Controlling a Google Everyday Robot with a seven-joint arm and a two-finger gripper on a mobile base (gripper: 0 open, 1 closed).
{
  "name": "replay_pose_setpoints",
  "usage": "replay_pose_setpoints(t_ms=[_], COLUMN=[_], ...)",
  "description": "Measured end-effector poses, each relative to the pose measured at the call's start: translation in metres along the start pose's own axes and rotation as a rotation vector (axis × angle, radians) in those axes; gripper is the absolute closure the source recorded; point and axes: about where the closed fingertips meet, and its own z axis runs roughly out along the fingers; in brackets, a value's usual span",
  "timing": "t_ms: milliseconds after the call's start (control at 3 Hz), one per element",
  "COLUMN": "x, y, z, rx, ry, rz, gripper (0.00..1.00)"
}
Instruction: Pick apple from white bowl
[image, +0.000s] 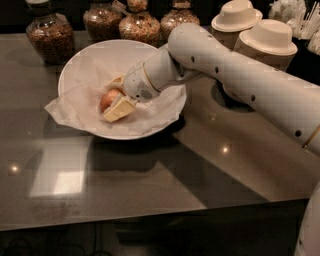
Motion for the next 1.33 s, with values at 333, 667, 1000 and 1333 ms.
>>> replay_pose_setpoints(t_ms=[333, 667, 1000, 1333], x=[0.000, 0.000, -0.014, -0.036], y=[0.000, 0.000, 0.000, 0.001], z=[0.000, 0.000, -0.012, -0.042], rx=[0.000, 0.000, 0.005, 0.038], ry=[0.000, 0.000, -0.050, -0.117], rz=[0.000, 0.000, -0.019, -0.059], gripper=[0.87, 1.00, 1.00, 1.00])
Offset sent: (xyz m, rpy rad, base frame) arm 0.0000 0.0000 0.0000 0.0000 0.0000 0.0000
